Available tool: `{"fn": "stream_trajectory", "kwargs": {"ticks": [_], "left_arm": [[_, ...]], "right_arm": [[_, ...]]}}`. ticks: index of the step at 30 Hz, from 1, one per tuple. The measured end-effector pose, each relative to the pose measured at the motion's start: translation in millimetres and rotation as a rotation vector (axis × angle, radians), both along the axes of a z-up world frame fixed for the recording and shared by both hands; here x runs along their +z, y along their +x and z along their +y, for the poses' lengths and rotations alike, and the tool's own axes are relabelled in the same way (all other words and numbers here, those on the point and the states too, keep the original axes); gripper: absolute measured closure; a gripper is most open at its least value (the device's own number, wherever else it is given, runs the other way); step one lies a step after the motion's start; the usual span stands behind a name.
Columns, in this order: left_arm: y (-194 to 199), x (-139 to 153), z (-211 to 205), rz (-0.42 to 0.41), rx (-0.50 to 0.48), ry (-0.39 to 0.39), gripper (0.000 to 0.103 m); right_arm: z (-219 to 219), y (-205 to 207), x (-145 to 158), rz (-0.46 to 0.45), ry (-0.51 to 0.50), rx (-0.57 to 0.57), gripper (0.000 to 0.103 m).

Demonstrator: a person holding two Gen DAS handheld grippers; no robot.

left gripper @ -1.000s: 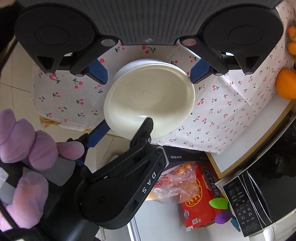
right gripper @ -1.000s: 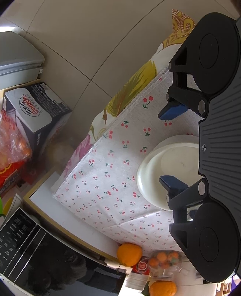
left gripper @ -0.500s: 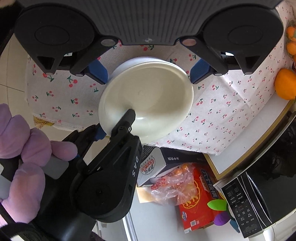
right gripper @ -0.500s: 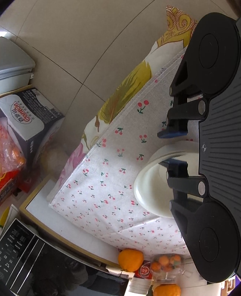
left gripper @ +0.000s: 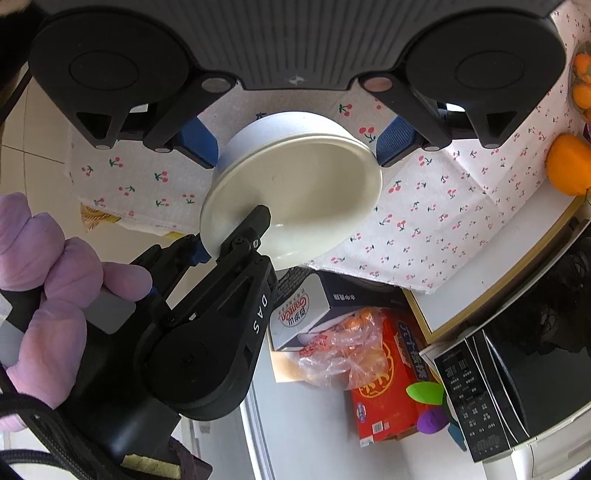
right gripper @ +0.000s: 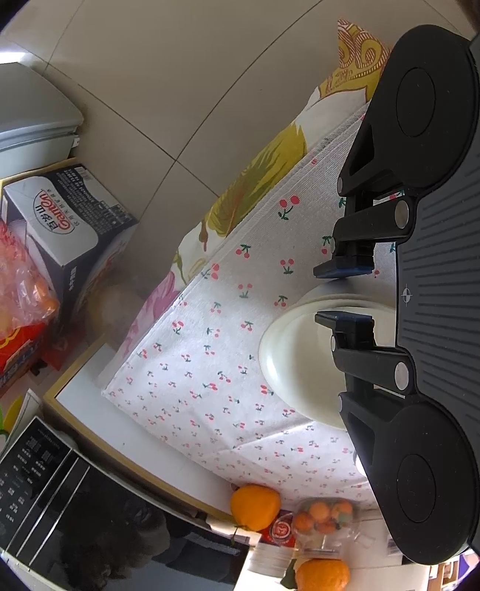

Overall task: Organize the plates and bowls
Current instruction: 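Close both tools on the cream bowl rim holding the nested bowls, then lift the nested bowls with both tools and carry them over the plate stack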

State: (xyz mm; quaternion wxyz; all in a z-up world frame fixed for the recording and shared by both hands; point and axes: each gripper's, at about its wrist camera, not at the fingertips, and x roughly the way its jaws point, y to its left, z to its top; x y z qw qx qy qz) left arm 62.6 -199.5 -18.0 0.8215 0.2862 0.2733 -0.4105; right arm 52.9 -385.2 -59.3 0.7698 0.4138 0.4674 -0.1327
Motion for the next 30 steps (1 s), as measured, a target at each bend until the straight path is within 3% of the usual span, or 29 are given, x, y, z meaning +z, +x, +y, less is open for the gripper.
{"fn": "stream_trajectory", "kwargs": {"ticks": [18, 30], "left_arm": [[-13, 24, 22, -0.05, 0.02, -0.072, 0.011], [-19, 37, 51, -0.068, 0.066, -0.114, 0.011]], "right_arm": [[21, -5, 28, -0.059, 0.015, 0.059, 0.084], [58, 3, 44, -0.1, 0.034, 0.142, 0.084]]}}
